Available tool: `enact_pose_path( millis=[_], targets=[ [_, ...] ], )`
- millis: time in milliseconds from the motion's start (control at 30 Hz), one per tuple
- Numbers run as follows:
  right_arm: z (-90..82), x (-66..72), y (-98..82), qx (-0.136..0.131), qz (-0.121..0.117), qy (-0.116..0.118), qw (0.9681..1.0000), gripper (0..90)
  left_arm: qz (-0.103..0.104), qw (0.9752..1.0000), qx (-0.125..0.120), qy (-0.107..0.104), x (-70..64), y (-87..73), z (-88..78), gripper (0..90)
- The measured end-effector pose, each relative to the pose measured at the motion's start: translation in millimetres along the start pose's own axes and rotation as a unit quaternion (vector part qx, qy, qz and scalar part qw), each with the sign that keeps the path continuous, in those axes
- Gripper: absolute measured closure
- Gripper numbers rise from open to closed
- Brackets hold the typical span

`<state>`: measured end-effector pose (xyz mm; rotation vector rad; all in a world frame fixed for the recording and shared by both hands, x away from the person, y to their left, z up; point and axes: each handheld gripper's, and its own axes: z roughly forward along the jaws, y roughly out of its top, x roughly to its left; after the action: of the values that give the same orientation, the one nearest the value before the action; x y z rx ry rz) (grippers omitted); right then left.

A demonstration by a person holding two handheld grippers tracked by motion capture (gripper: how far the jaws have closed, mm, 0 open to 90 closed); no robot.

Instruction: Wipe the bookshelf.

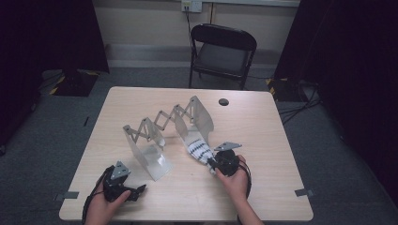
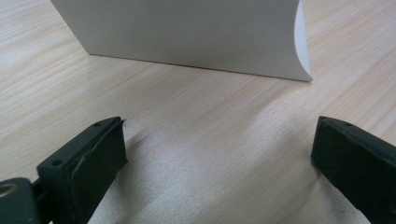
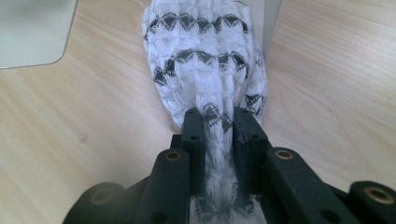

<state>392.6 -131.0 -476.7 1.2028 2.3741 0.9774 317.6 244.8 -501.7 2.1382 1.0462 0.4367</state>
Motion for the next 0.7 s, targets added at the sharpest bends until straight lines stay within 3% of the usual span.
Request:
enact_pose_path(
  millis=[400,700],
  targets=[
    [17.2,6.6,13.6,0.001,0.007,-0.025,0.9997,74.7,0.001,1.0000,0.002,0.001,0.1,0.9,0.7,1.9],
    [24.8,5.6,17.2,-0.009,0.013,-0.027,0.9995,68.1,0.000,1.0000,0.002,-0.001,0.1,1.0,1.0,1.7]
  ],
)
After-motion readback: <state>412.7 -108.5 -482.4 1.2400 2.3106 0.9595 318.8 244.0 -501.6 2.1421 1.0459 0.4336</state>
